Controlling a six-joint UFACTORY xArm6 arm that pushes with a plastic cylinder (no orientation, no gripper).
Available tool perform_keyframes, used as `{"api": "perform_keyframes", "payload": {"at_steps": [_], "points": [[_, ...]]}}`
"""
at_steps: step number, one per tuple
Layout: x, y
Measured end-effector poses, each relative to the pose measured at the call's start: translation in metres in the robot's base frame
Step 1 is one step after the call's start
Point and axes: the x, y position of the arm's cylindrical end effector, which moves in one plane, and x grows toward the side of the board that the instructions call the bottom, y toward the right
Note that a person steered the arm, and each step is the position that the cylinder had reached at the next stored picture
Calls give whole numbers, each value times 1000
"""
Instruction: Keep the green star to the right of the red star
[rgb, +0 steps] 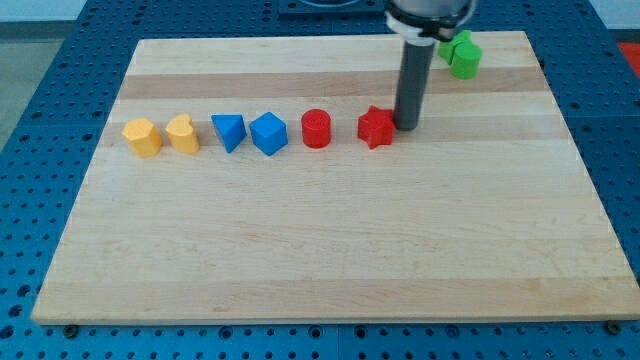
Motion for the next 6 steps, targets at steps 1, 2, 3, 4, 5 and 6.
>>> {"api": "perform_keyframes", "payload": {"at_steps": [1, 2, 3, 4, 5, 6], "points": [[0, -31], [0, -44], [0, -13], [0, 54], [-1, 127], [-16, 197]]}}
